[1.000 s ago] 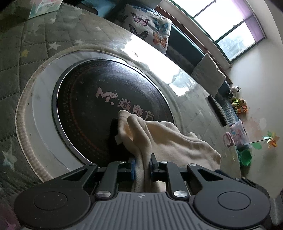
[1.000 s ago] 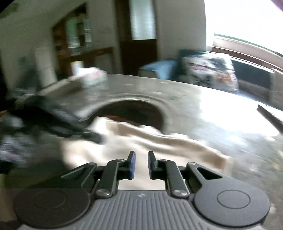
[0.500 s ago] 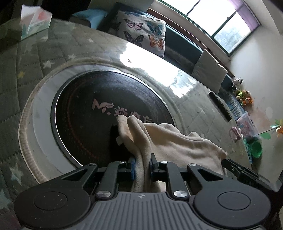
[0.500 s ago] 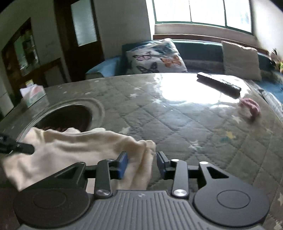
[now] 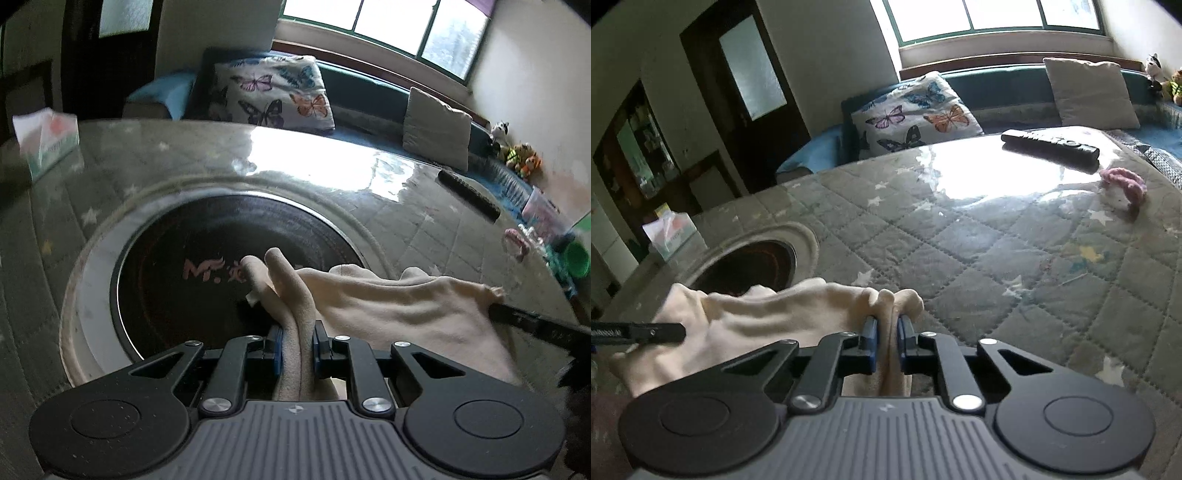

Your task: Fold clothes

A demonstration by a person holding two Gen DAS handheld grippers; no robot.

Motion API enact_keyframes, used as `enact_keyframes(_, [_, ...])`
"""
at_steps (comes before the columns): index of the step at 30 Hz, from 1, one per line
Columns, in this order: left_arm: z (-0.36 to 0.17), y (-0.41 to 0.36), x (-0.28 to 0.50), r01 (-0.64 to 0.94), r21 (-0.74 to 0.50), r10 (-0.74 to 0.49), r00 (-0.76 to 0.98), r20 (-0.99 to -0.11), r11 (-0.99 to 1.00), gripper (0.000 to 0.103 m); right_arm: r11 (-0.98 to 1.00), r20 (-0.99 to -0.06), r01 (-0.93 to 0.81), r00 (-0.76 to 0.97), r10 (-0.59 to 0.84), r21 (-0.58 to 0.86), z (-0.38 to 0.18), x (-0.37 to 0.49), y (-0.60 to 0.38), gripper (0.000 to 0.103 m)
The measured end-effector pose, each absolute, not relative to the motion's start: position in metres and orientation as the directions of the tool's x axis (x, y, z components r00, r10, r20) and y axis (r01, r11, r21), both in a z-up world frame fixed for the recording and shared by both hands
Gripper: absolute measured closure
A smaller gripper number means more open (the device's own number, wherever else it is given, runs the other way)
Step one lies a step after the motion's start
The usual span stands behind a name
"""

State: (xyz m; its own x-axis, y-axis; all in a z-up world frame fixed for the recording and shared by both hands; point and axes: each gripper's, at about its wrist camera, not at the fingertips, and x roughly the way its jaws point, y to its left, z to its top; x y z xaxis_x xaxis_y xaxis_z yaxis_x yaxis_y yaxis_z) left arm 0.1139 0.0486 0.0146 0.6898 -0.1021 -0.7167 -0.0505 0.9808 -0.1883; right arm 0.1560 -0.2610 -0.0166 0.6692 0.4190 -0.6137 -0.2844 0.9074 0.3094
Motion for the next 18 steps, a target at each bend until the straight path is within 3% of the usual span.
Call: enact_keyframes(18, [0.029, 0.007, 0.109, 0.024, -0.060, -0.058, 0.735, -0.676, 0.998, 0.088, 0.908, -0.547, -0.247, 0.734, 0.403, 0.339, 0.006, 0.128, -0.280, 0.094])
